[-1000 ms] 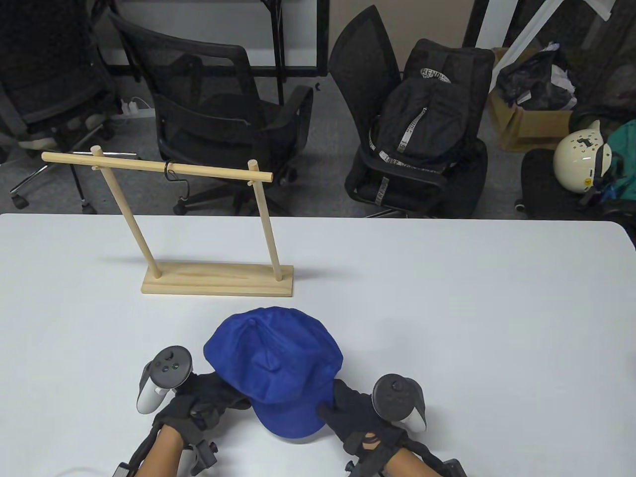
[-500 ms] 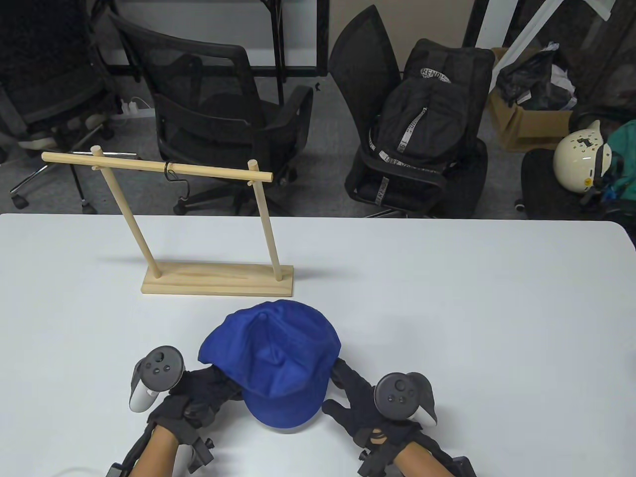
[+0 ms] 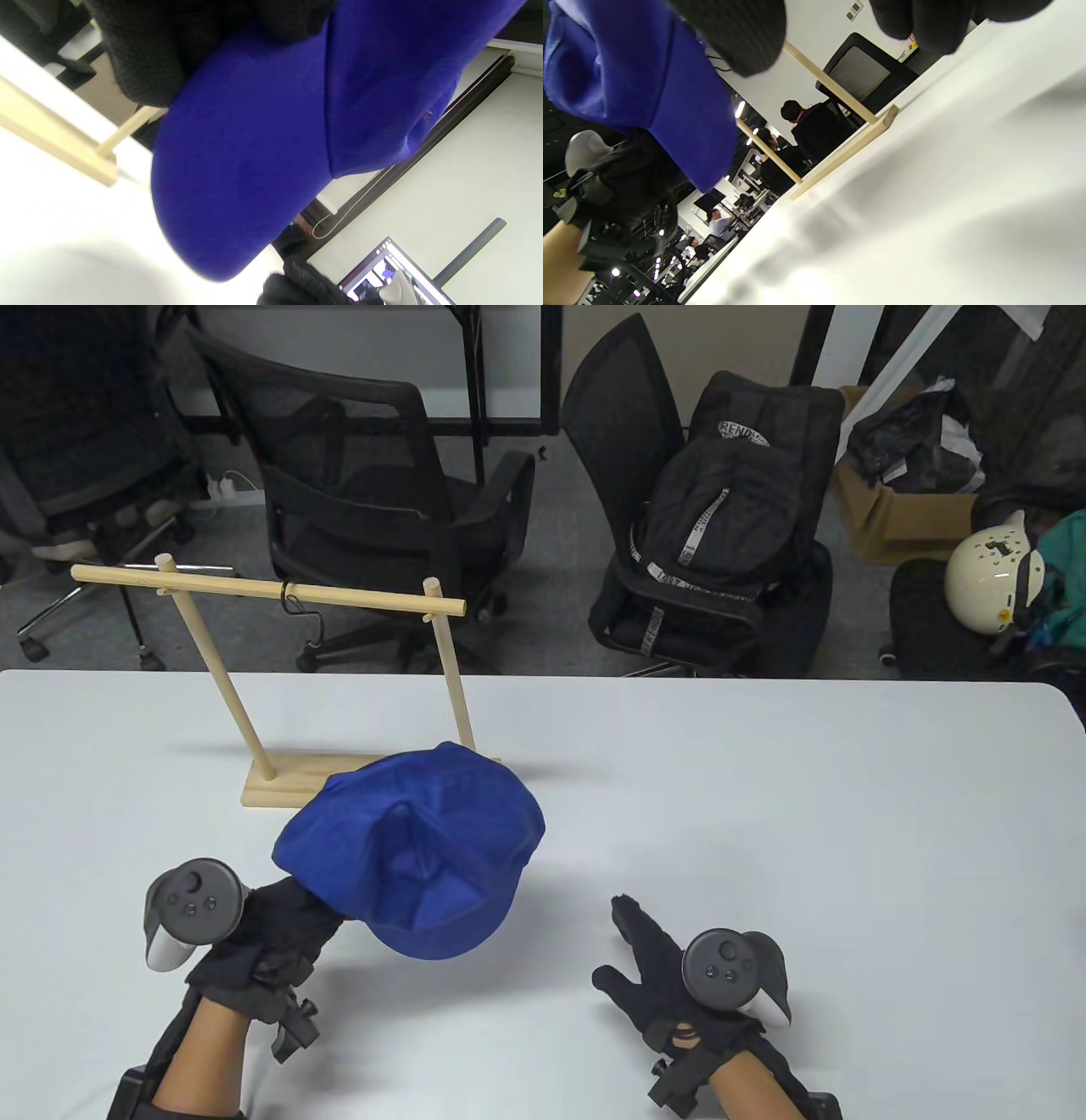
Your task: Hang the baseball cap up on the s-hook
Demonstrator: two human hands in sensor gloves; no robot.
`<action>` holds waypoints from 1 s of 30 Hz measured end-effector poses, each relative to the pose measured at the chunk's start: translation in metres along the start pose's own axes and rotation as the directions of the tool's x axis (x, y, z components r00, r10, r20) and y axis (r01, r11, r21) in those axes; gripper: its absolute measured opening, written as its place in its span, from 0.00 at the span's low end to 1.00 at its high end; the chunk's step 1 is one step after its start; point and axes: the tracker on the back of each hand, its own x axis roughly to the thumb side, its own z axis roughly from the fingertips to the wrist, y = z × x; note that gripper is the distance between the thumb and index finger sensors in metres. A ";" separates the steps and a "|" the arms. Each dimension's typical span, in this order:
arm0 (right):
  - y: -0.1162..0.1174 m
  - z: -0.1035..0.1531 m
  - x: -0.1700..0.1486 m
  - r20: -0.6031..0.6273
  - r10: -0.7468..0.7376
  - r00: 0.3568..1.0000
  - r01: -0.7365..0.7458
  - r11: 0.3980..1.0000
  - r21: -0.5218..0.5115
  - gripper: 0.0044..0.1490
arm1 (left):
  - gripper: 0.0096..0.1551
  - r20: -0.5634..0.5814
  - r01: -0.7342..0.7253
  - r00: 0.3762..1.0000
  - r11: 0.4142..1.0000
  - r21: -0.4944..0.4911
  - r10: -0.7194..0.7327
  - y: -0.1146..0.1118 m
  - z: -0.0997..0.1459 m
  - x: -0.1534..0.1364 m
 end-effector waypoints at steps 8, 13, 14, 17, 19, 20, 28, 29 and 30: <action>-0.010 0.004 -0.007 -0.034 0.011 0.999 -0.012 0.999 -0.035 0.55 | 0.23 -0.006 0.025 1.000 0.996 0.089 -0.025 0.054 -0.006 0.000; -0.012 0.003 -0.011 -0.053 0.013 0.999 -0.014 0.999 -0.029 0.55 | 0.24 -0.040 0.020 0.999 0.989 0.145 -0.015 0.082 -0.009 -0.011; -0.011 0.003 -0.012 -0.058 0.015 0.998 -0.016 1.000 -0.025 0.55 | 0.24 -0.051 0.021 0.999 0.988 0.153 -0.014 0.088 -0.010 -0.014; -0.010 0.003 -0.014 -0.067 0.020 0.998 -0.021 1.000 -0.017 0.55 | 0.23 -0.079 0.008 0.997 0.986 0.168 0.006 0.100 -0.015 -0.024; -0.010 0.002 -0.016 -0.072 0.021 0.997 -0.022 1.000 -0.012 0.55 | 0.23 -0.101 0.003 0.995 0.987 0.163 0.014 0.105 -0.019 -0.030; -0.009 0.002 -0.016 -0.074 0.022 0.997 -0.023 1.000 -0.011 0.55 | 0.23 -0.110 0.004 0.994 0.987 0.159 0.014 0.107 -0.021 -0.032; -0.007 0.002 -0.022 -0.102 0.027 0.994 -0.027 1.000 0.002 0.55 | 0.23 -0.179 -0.029 0.982 0.986 0.163 0.058 0.111 -0.045 -0.060; -0.007 0.002 -0.022 -0.107 0.026 0.994 -0.026 1.000 0.002 0.55 | 0.23 -0.195 -0.035 0.979 0.985 0.167 0.067 0.111 -0.047 -0.065; -0.007 0.002 -0.023 -0.110 0.026 0.994 -0.026 1.000 0.002 0.55 | 0.23 -0.205 -0.038 0.976 0.985 0.169 0.073 0.110 -0.049 -0.068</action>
